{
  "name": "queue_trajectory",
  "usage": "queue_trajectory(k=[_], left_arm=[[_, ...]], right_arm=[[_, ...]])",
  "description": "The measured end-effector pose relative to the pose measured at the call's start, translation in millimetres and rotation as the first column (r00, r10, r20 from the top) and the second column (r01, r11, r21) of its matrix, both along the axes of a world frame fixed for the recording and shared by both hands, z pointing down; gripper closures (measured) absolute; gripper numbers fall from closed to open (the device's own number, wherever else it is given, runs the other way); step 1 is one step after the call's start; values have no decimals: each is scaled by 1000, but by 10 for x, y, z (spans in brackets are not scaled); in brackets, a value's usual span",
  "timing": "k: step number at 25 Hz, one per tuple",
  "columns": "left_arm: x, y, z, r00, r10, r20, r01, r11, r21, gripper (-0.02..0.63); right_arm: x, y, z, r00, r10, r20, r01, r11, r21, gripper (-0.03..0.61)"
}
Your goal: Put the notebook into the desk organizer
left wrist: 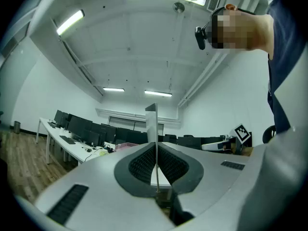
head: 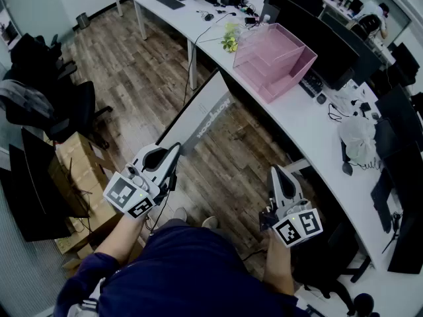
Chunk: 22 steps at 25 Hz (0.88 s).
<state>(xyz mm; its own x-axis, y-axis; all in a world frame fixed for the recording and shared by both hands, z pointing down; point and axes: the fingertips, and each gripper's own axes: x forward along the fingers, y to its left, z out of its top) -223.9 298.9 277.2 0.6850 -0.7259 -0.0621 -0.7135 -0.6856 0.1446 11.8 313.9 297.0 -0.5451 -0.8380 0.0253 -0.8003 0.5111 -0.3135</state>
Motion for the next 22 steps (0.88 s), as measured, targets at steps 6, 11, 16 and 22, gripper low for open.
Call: queue_trajectory(k=[6,11,16,22], left_arm=[[19,-27,21,1000,5,-5,-5,1000,4,580],[104,-26,40,1000,12,-9,-12,1000,0,580],[213,-12,58,1000,10,-6,-10,1000,-2,580],[349,0,123,1000,-13,8,13,1000,-12,580]], right_arm=[[-2,-18,29,1000,-1,-5,1,1000,0,575],[78,5,46,1000,11,-5,-11,1000,-2,575],[179,11,73,1000,17,0,-17,1000,-6,574],[332,19,185,1000,5,8,-5,1000,-30,574]])
